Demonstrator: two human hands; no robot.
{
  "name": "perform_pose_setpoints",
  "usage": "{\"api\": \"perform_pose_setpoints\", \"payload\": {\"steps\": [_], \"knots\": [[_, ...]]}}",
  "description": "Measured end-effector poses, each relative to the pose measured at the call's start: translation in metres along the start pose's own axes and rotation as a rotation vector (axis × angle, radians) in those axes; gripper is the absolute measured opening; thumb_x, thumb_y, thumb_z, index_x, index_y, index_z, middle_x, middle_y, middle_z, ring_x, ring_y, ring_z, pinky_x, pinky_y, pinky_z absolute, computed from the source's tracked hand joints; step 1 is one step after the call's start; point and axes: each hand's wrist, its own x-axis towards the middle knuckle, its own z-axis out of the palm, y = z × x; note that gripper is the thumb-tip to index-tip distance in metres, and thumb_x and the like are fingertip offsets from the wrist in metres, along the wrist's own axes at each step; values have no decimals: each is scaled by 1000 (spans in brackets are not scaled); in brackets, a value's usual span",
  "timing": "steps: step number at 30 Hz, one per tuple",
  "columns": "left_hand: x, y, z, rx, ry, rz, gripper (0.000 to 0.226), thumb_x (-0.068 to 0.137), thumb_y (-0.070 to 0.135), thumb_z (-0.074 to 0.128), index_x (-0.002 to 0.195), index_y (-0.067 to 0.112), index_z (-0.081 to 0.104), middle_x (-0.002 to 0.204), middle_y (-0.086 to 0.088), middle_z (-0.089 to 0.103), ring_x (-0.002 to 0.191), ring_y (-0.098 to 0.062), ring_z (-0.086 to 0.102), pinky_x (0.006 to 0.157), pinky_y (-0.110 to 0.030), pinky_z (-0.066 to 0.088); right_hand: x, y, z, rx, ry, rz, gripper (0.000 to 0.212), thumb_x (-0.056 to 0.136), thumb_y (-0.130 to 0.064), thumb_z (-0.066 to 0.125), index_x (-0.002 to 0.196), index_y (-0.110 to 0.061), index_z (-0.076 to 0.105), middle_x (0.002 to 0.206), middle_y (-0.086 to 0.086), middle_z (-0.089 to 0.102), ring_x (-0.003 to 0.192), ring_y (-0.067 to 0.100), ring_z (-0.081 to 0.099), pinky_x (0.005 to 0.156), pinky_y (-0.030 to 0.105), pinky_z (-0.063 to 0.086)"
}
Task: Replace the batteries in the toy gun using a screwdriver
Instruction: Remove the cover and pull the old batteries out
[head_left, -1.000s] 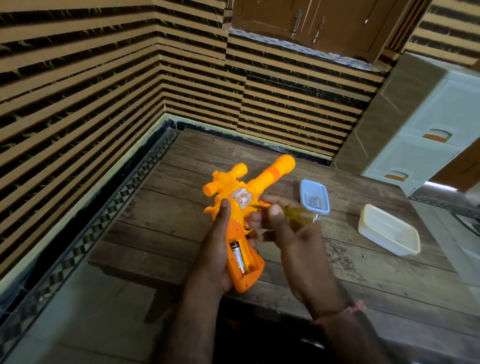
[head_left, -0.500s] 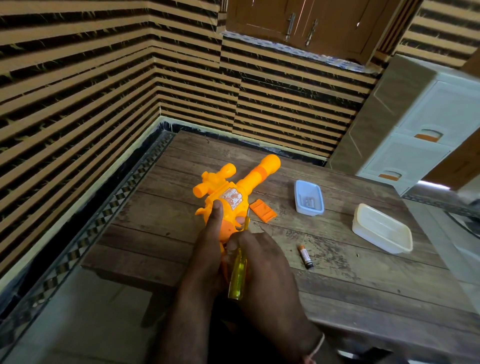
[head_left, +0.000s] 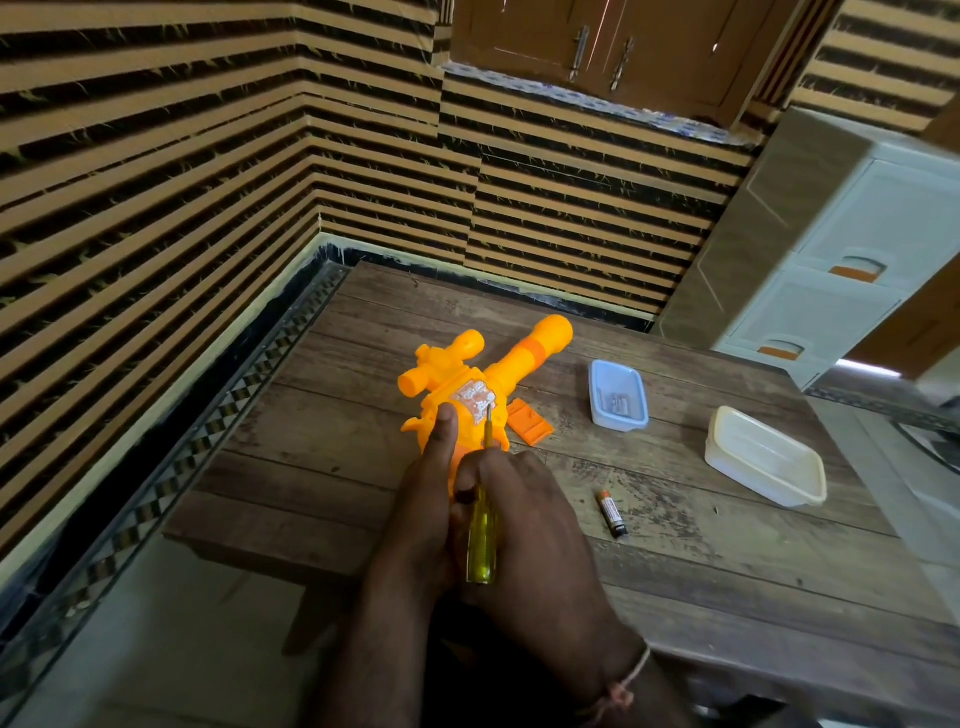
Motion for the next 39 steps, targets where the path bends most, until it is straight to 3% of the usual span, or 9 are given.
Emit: {"api": "perform_pose_setpoints", "payload": {"steps": [3, 7, 12, 15, 20, 27, 33, 36, 39], "knots": [[0, 0, 4, -1, -5, -11, 80, 63, 78, 71, 109, 13, 71, 107, -19, 61, 99, -34, 57, 88, -45, 43, 2, -1, -1, 43, -32, 28, 51, 62, -20, 77, 96, -34, 42, 94, -8, 57, 89, 10, 49, 71, 28, 41], [2, -1, 2, 5, -37, -10, 69, 84, 66, 49, 119, 9, 67, 100, -15, 74, 87, -27, 72, 74, -36, 54, 0, -3, -1, 144, 16, 74, 48, 66, -17, 78, 95, -36, 43, 93, -14, 53, 80, 2, 51, 64, 16, 38], [0, 7, -1, -144, -30, -101, 67, 76, 77, 57, 95, 15, 72, 101, -19, 61, 88, -27, 54, 77, -37, 43, -4, -9, -1, 450, 205, 186, 27, 72, -23, 69, 90, -30, 51, 89, -7, 62, 79, 14, 64, 64, 37, 55], [8, 5, -7, -177, 38, -62, 66, 73, 78, 57, 91, 15, 64, 72, -9, 53, 60, -19, 52, 57, -29, 47, 2, 5, -15, 612, 408, 219, 37, 77, 4, 69, 88, -26, 51, 78, 7, 60, 65, 20, 68, 59, 27, 56], [8, 9, -12, -151, 100, 15, 67, 73, 73, 52, 99, 12, 61, 68, -7, 56, 55, -13, 53, 52, -23, 45, 2, 72, -25, 575, 481, 449, 49, 76, 26, 61, 88, -19, 45, 79, 11, 54, 70, 17, 70, 65, 17, 53], [6, 8, -10, -117, 84, 48, 69, 77, 71, 48, 103, 10, 65, 67, -6, 65, 56, -13, 58, 57, -27, 47, -32, 82, 5, 171, 277, 416, 47, 69, 0, 77, 89, -29, 46, 90, -8, 58, 80, 0, 56, 66, 15, 42], [1, 10, -8, -89, 45, 28, 80, 74, 75, 47, 110, 7, 66, 72, -8, 65, 57, -14, 60, 60, -30, 49, -38, 75, 6, -240, 72, 336, 45, 73, -28, 77, 97, -38, 40, 102, -5, 56, 85, 25, 56, 73, 38, 47], [-4, 11, -4, -86, -29, 41, 78, 73, 79, 45, 103, 10, 65, 71, -8, 61, 54, -13, 56, 53, -27, 47, -34, 61, -7, -103, 224, 244, 34, 84, -34, 70, 111, -37, 50, 106, -10, 61, 95, 18, 61, 79, 33, 48], [-6, 12, 1, -79, -118, 82, 83, 55, 88, 57, 95, 16, 73, 74, -8, 60, 54, -13, 53, 50, -26, 45, -34, 25, -24, 387, 309, 229, 38, 92, -43, 51, 127, -29, 58, 109, -12, 68, 104, 10, 65, 86, 21, 50]]}}
